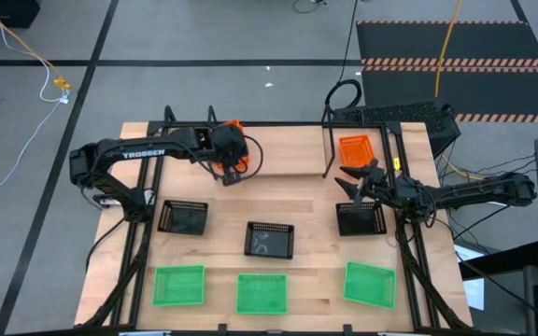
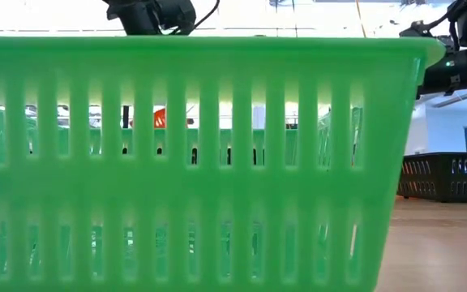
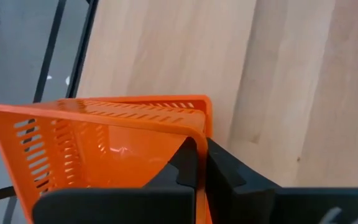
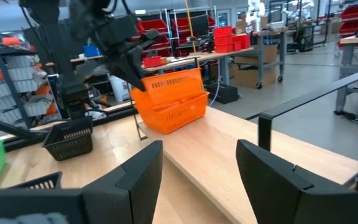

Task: Stack baskets on shelf by color
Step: Stack the left orange basket on top of the orange basket on the shelf

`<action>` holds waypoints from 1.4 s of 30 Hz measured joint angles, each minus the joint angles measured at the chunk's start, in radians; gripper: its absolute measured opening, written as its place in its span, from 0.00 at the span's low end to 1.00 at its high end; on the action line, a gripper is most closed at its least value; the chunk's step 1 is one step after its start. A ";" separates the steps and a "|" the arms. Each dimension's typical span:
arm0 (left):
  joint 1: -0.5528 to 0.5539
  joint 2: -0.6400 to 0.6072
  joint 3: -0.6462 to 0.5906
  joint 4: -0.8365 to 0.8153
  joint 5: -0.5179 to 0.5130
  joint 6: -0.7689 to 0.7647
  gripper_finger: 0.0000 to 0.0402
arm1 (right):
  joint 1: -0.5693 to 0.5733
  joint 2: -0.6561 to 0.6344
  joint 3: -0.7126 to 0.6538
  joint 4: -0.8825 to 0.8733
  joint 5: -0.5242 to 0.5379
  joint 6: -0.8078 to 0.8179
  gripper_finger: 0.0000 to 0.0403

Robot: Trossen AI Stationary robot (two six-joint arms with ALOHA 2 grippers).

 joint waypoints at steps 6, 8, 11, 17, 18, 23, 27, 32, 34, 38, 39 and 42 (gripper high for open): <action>-0.007 0.026 0.002 -0.003 0.003 -0.032 0.04 | 0.000 0.000 0.000 -0.001 0.015 -0.003 0.49; -0.006 0.039 0.001 0.003 0.007 -0.060 0.02 | 0.000 0.000 0.000 -0.001 0.015 -0.002 0.49; -0.008 0.064 0.001 0.032 0.007 -0.090 0.02 | 0.000 0.000 0.000 -0.001 0.015 -0.001 0.49; -0.006 0.091 0.002 0.019 -0.001 -0.078 0.26 | 0.000 0.006 0.000 0.001 0.015 0.005 0.49; -0.006 0.090 0.002 0.007 0.000 -0.054 0.30 | 0.000 0.007 0.000 0.001 0.015 0.004 0.49; -0.015 0.083 0.002 -0.016 0.006 0.052 0.44 | 0.000 0.007 0.000 0.004 0.015 0.004 0.49; -0.014 0.077 0.004 -0.009 0.006 0.085 0.46 | 0.000 0.007 0.000 0.007 0.015 0.004 0.49; -0.016 0.097 0.003 -0.046 0.030 0.123 0.41 | 0.000 0.007 0.000 0.007 0.015 0.008 0.49; -0.013 0.118 0.001 -0.054 0.018 0.124 0.39 | 0.000 0.007 0.000 0.006 0.015 0.012 0.49; -0.006 0.135 0.003 -0.027 0.020 0.150 0.35 | 0.000 0.007 0.000 0.006 0.014 0.022 0.49; -0.006 0.144 0.003 -0.025 0.024 0.160 0.34 | 0.000 0.007 0.000 0.006 0.014 0.023 0.49; -0.007 0.160 0.002 -0.016 0.025 0.212 0.30 | 0.000 0.007 0.000 0.006 0.014 0.023 0.49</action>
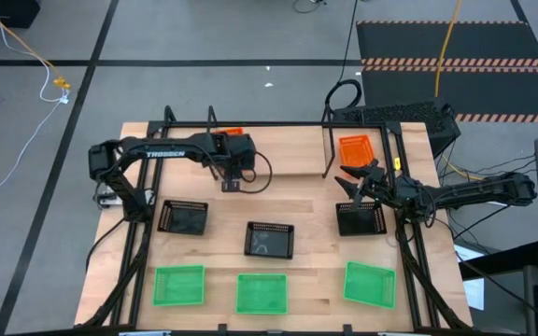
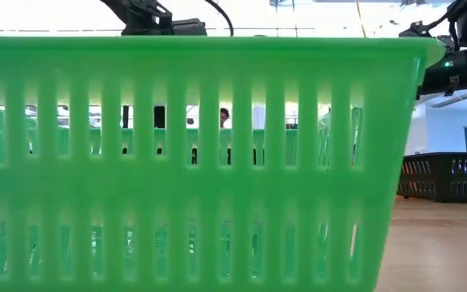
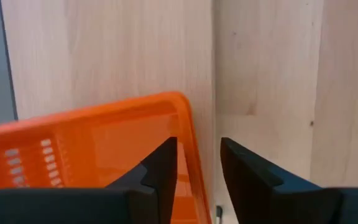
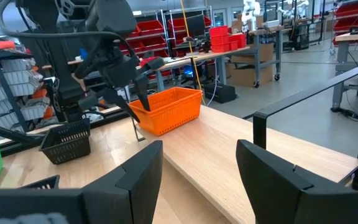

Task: Stack baskets on shelf by color
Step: Stack the left orange basket on top of the orange basket on the shelf

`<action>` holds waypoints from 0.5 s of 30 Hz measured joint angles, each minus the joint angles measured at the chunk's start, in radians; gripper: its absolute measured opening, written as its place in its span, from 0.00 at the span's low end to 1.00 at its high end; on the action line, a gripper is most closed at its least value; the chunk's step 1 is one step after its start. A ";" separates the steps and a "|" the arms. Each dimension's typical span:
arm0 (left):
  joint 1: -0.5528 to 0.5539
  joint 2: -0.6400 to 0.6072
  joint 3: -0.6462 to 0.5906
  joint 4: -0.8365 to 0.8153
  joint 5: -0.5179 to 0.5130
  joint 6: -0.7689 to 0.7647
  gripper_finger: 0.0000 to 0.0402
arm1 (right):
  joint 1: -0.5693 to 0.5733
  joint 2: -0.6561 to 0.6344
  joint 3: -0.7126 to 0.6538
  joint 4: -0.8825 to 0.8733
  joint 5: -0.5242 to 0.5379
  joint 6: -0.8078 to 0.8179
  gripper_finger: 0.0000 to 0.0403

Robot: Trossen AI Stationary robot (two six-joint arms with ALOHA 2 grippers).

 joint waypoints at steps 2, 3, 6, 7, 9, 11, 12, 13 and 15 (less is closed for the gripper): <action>-0.003 0.000 0.000 -0.004 0.000 0.044 0.26 | 0.000 0.000 0.000 0.000 0.000 -0.001 0.49; -0.005 0.000 0.000 -0.003 0.000 0.059 0.24 | 0.000 0.000 0.000 0.000 0.000 -0.002 0.49; -0.008 -0.004 0.000 -0.001 0.000 0.091 0.18 | 0.000 0.000 0.000 0.000 0.000 -0.003 0.49; -0.008 -0.007 0.000 -0.003 0.001 0.092 0.16 | 0.000 0.000 0.000 0.000 0.000 -0.003 0.49; -0.008 -0.008 0.000 -0.003 0.001 0.092 0.12 | 0.000 0.000 0.000 0.000 0.000 -0.003 0.49; -0.007 -0.008 0.000 -0.007 0.001 0.103 0.08 | 0.000 0.000 0.000 0.000 0.000 -0.002 0.49; -0.007 -0.008 0.000 -0.006 0.002 0.111 0.07 | 0.000 0.000 0.000 0.000 0.000 -0.001 0.49; -0.007 -0.008 0.000 -0.009 0.003 0.117 0.05 | 0.000 0.000 0.000 0.000 0.000 -0.001 0.49; -0.008 -0.008 0.000 -0.004 0.003 0.121 0.04 | 0.000 0.000 0.000 0.000 0.000 -0.001 0.49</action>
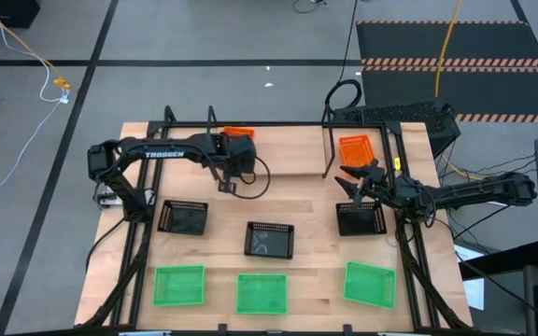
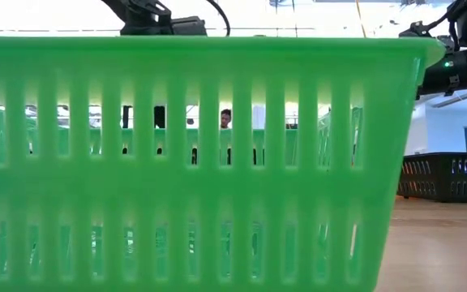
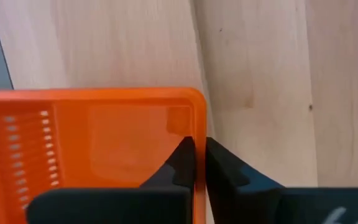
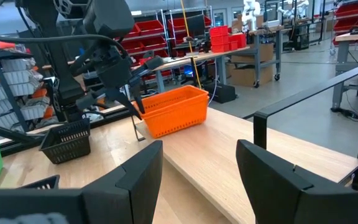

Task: Stack baskets on shelf by color
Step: Stack the left orange basket on top of the orange basket on the shelf, then stack the orange basket on top of the orange baskets on the shelf

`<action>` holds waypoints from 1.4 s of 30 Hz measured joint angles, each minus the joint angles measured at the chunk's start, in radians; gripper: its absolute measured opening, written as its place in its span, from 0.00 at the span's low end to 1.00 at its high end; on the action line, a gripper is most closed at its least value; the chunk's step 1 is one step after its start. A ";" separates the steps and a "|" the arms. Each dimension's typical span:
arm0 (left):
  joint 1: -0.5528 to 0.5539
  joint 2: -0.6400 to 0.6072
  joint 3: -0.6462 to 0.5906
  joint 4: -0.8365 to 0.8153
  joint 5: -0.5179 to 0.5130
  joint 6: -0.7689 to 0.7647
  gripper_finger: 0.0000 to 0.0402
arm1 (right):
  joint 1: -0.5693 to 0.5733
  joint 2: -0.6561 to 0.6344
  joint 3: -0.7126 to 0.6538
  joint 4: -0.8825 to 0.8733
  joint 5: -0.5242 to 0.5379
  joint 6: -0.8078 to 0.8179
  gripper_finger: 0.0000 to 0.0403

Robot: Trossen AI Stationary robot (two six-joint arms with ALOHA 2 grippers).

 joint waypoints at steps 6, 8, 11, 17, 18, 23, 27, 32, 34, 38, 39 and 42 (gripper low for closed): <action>0.009 0.000 0.000 0.063 -0.004 -0.083 0.14 | 0.000 0.000 0.000 0.000 0.000 0.000 0.49; 0.017 0.000 0.000 0.098 -0.003 -0.124 0.19 | 0.000 0.000 0.000 -0.001 0.000 0.000 0.49; 0.026 0.000 0.000 0.107 -0.003 -0.153 0.20 | 0.000 0.000 0.000 -0.004 0.000 0.001 0.49; 0.051 0.000 0.000 0.093 -0.001 -0.271 0.17 | 0.000 0.000 0.000 -0.007 0.000 0.001 0.49; 0.053 0.000 0.000 0.087 -0.003 -0.278 0.16 | 0.000 0.000 0.000 -0.007 0.000 0.001 0.49; 0.051 0.000 0.000 0.090 -0.003 -0.300 0.13 | 0.000 0.000 0.000 -0.011 -0.003 0.001 0.49; 0.036 0.000 0.000 0.113 -0.004 -0.315 0.14 | 0.000 0.000 0.000 -0.022 -0.004 0.023 0.49; 0.011 0.000 0.006 0.125 -0.068 -0.288 0.24 | 0.001 0.000 0.000 -0.047 -0.066 0.054 0.49; 0.007 0.000 0.018 0.110 -0.108 -0.272 0.29 | 0.013 0.000 0.000 -0.038 -0.124 0.046 0.49; -0.003 0.000 0.063 0.085 -0.146 -0.231 0.38 | 0.061 0.000 0.002 -0.021 -0.130 -0.002 0.49; -0.009 0.000 0.081 0.089 -0.145 -0.221 0.40 | 0.072 0.000 0.006 -0.024 -0.093 -0.023 0.49; -0.029 -0.001 0.123 0.286 -0.102 -0.207 0.45 | 0.096 0.001 0.056 -0.065 0.025 -0.065 0.49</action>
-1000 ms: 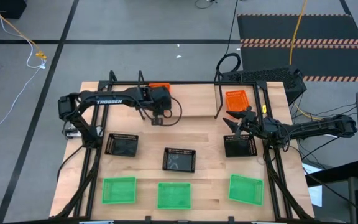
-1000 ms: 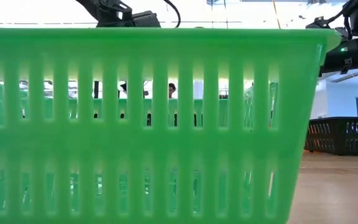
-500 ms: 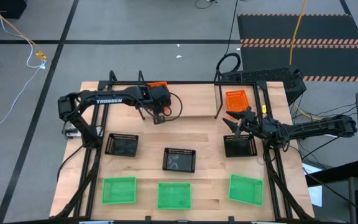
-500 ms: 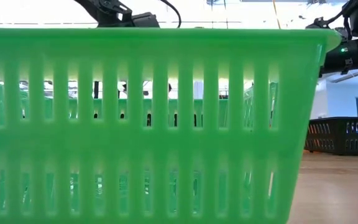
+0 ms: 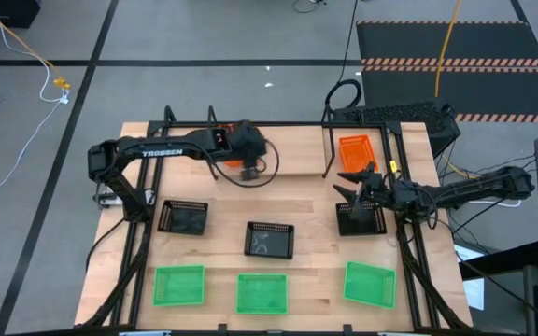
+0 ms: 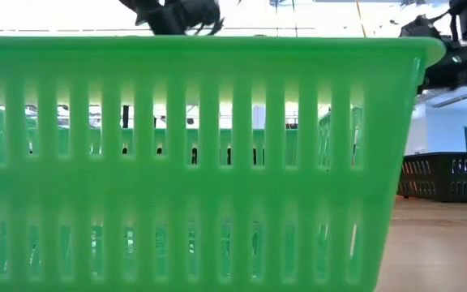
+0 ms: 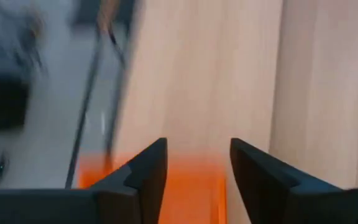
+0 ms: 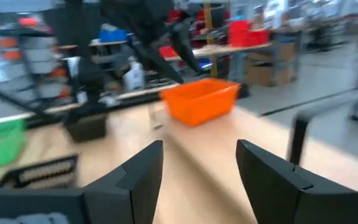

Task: Stack baskets on shelf by color
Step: Stack the orange basket on top of the orange baskets on the shelf

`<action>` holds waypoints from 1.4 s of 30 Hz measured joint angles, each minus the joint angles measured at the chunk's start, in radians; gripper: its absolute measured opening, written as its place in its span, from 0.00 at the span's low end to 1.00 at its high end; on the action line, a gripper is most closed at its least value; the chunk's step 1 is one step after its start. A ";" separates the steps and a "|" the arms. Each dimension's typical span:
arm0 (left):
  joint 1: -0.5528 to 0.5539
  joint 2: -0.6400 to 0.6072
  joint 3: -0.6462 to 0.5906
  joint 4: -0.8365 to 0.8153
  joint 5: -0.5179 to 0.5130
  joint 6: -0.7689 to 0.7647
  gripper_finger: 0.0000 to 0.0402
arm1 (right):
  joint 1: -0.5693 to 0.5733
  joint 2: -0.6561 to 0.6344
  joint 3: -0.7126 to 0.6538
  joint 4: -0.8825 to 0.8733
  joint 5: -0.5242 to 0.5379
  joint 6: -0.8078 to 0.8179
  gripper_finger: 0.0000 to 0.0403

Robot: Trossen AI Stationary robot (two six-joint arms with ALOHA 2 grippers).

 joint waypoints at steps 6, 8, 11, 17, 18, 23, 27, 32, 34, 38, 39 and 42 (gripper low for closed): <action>-0.064 0.033 0.006 0.512 0.287 -0.012 0.49 | 0.090 -0.001 0.227 -0.315 0.128 -0.052 0.43; -0.083 0.057 0.005 0.600 0.290 0.001 0.49 | 0.115 0.001 0.339 -0.564 0.267 -0.091 0.41; -0.104 0.107 0.005 0.712 0.283 0.010 0.49 | 0.125 0.007 0.519 -0.928 0.412 -0.039 0.38; -0.157 0.296 0.125 0.815 0.308 0.018 0.49 | 0.134 0.003 0.684 -1.092 0.401 0.156 0.36; -0.161 0.340 0.183 0.808 0.307 0.020 0.49 | 0.137 0.000 0.683 -1.090 0.391 0.168 0.36; -0.162 0.536 0.493 0.624 0.304 0.011 0.49 | 0.142 0.006 0.666 -1.103 0.394 0.223 0.36; -0.162 0.639 0.665 0.428 0.301 0.018 0.49 | 0.137 0.008 0.614 -1.155 0.393 0.168 0.36; -0.171 0.620 0.700 0.148 0.287 0.015 0.49 | 0.069 0.014 0.593 -1.363 0.298 0.273 0.36; -0.183 0.585 0.699 -0.026 0.263 -0.032 0.49 | 0.020 0.027 0.572 -1.390 0.260 0.351 0.36; -0.217 0.488 0.699 -0.315 0.151 -0.031 0.49 | -0.091 0.111 0.539 -1.338 0.165 0.323 0.36; -0.224 0.460 0.699 -0.364 0.117 -0.044 0.49 | -0.125 0.139 0.540 -1.320 0.139 0.304 0.36; -0.228 0.366 0.698 -0.447 0.061 -0.093 0.49 | -0.232 0.226 0.540 -1.306 0.028 0.255 0.36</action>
